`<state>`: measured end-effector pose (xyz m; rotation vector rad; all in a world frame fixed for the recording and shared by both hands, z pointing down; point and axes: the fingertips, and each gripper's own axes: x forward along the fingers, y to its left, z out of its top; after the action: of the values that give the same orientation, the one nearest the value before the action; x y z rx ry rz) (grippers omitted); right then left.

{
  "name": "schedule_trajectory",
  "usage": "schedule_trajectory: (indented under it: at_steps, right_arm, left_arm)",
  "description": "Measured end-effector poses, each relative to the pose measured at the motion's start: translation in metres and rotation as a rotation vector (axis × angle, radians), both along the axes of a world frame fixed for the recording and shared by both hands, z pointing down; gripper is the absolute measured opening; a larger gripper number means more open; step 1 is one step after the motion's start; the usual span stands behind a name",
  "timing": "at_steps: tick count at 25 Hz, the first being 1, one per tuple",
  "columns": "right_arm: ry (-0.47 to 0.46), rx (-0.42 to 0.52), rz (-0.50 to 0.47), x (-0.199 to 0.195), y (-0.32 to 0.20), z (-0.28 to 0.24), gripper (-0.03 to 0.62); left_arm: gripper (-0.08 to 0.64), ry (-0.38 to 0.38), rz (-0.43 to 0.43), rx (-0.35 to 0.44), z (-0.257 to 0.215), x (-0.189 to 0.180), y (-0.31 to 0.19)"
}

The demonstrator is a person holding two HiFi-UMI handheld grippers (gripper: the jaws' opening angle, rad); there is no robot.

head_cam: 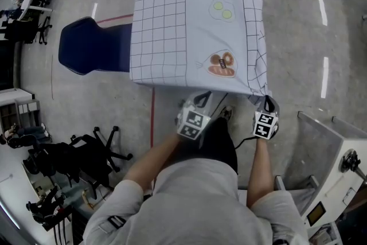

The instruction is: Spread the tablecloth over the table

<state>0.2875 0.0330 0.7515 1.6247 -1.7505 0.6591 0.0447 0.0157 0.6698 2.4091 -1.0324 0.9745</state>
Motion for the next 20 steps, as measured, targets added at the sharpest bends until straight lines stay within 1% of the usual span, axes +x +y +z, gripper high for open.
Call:
schedule_trajectory:
  at_steps: [2,3,4,6,8,11,12,13,14,16,17,18,19,20]
  right_arm:
    - [-0.107,-0.102,0.019,-0.004,0.004,0.027,0.008]
    - [-0.144,-0.144,0.018,-0.006,0.004,0.037,0.009]
    - [-0.161,-0.174,0.01,-0.007,0.004,0.044,0.009]
    - [-0.15,-0.205,-0.01,-0.005,0.005,0.05,0.009]
    - [-0.127,-0.2,0.004,0.001,0.006,0.049,0.008]
    - [-0.076,-0.136,0.084,0.017,0.009,0.035,0.008]
    - [-0.063,-0.124,0.091,0.018,0.013,0.032,0.008]
    - [-0.068,-0.133,0.088,0.017,0.018,0.035,0.008]
    - [-0.099,-0.161,0.082,0.014,0.024,0.045,0.008]
    - [-0.219,-0.228,0.091,0.006,0.034,0.07,0.008]
    - [-0.266,-0.243,0.1,0.004,0.037,0.077,0.006]
    - [-0.283,-0.24,0.107,0.004,0.037,0.078,0.01]
    - [-0.279,-0.222,0.108,0.005,0.035,0.073,0.045]
    - [-0.269,-0.194,0.107,0.006,0.032,0.066,0.111]
  left_arm:
    - [0.02,-0.002,-0.003,-0.003,0.001,-0.002,-0.002]
    - [0.02,-0.003,-0.004,-0.005,0.002,-0.002,-0.002]
    - [0.02,-0.004,-0.004,-0.006,0.002,-0.002,-0.003]
    - [0.02,-0.005,-0.001,-0.004,0.002,-0.001,-0.003]
    - [0.02,-0.006,-0.003,0.001,0.0,-0.002,-0.005]
    - [0.02,-0.001,-0.009,0.016,-0.007,-0.002,-0.01]
    - [0.02,0.001,-0.013,0.021,-0.008,-0.002,-0.011]
    - [0.02,0.002,-0.018,0.022,-0.008,-0.003,-0.012]
    - [0.02,0.003,-0.023,0.021,-0.007,-0.003,-0.013]
    - [0.02,0.004,-0.034,0.011,-0.004,-0.005,-0.012]
    - [0.02,0.006,-0.038,0.005,-0.002,-0.005,-0.011]
    - [0.02,0.008,-0.039,0.001,-0.001,-0.006,-0.01]
    - [0.02,0.01,-0.037,0.0,0.0,-0.007,-0.009]
    - [0.02,0.01,-0.035,0.0,0.001,-0.008,-0.009]
